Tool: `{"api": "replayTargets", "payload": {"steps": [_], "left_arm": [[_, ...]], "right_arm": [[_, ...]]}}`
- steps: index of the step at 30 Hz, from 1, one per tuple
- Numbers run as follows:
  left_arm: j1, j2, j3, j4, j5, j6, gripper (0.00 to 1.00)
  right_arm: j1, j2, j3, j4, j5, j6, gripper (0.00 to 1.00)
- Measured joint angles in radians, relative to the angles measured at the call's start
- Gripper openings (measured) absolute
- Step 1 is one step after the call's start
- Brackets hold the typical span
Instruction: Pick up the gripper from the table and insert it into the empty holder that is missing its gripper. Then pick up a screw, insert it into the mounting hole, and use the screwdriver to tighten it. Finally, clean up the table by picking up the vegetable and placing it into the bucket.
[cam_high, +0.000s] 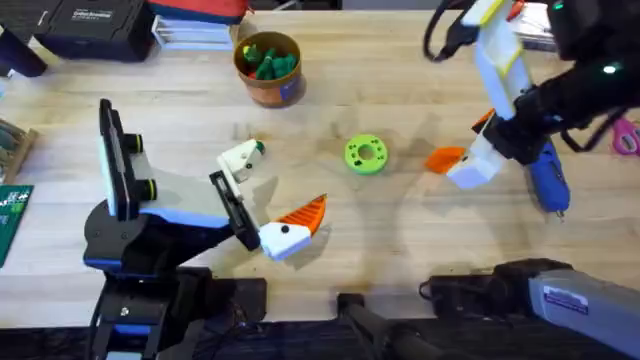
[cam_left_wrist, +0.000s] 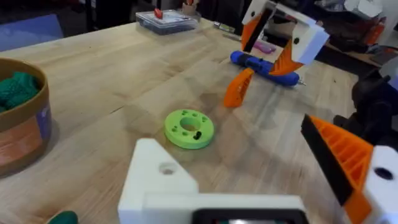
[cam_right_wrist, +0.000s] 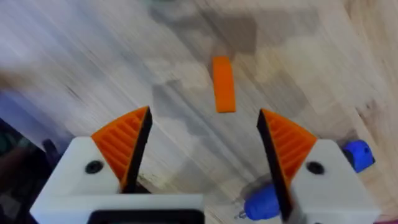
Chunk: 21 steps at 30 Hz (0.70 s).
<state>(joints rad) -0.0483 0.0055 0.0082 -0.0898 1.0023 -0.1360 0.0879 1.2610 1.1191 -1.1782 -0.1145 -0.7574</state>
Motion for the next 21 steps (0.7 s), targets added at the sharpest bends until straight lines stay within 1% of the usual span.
{"api": "replayTargets", "payload": {"steps": [6,13,15,16,17,19,21], "left_arm": [[0.000,0.000,0.000,0.000,0.000,0.000,0.985],[0.000,0.000,0.000,0.000,0.000,0.000,0.985],[0.000,0.000,0.000,0.000,0.000,0.000,0.985],[0.000,0.000,0.000,0.000,0.000,0.000,0.985],[0.000,0.000,0.000,0.000,0.000,0.000,0.985],[0.000,0.000,0.000,0.000,0.000,0.000,0.985],[0.000,0.000,0.000,0.000,0.000,0.000,0.985]], "right_arm": [[0.000,0.104,0.000,0.041,0.065,-0.036,0.994],[0.001,0.201,0.000,0.070,0.077,-0.046,0.992],[0.001,0.226,0.000,0.072,0.078,-0.051,0.964],[0.001,0.236,0.000,0.073,0.080,-0.052,0.939],[0.001,0.247,0.000,0.073,0.082,-0.052,0.883],[0.002,0.260,0.000,0.078,0.085,-0.057,0.708],[0.002,0.266,0.000,0.083,0.087,-0.056,0.499]]}}
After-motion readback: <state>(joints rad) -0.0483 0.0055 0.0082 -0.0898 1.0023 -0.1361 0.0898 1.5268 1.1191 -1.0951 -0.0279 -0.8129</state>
